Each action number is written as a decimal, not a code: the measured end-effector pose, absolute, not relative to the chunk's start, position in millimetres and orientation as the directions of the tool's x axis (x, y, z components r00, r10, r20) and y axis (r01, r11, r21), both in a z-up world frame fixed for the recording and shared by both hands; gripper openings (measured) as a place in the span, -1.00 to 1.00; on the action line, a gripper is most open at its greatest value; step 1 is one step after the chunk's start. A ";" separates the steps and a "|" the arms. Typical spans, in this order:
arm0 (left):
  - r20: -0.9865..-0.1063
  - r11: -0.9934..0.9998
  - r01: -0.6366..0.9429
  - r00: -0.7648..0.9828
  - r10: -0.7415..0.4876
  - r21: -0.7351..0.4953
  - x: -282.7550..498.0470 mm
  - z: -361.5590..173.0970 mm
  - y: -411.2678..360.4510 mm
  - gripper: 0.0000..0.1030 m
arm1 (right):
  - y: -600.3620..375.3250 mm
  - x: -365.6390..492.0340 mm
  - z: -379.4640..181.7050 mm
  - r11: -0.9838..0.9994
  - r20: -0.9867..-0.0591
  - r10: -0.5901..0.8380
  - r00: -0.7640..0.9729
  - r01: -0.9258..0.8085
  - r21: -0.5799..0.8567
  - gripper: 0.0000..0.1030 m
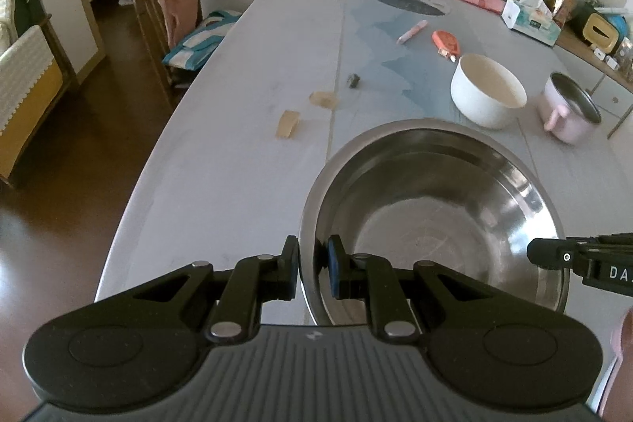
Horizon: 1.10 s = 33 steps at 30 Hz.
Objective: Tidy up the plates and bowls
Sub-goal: 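Carry the steel bowl with the right tool onto the plate stack and release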
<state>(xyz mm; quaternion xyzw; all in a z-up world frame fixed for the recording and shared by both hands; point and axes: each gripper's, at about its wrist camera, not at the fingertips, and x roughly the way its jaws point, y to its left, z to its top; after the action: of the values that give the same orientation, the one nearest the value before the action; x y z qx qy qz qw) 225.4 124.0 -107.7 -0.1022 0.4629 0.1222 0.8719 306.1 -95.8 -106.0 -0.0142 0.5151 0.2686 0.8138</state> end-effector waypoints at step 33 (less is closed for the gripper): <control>-0.879 0.946 -0.319 0.465 0.106 -0.055 112.3 -138.2 119.9 -0.73 | -93.2 199.9 -145.8 0.842 -0.903 0.388 0.186 -0.471 0.265 -0.72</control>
<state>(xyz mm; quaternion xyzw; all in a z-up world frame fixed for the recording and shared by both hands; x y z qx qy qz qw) 112.3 119.9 -138.2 -0.1060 0.5018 0.1251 0.8493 199.9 -93.2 -145.8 -0.0361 0.5737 0.2790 0.7692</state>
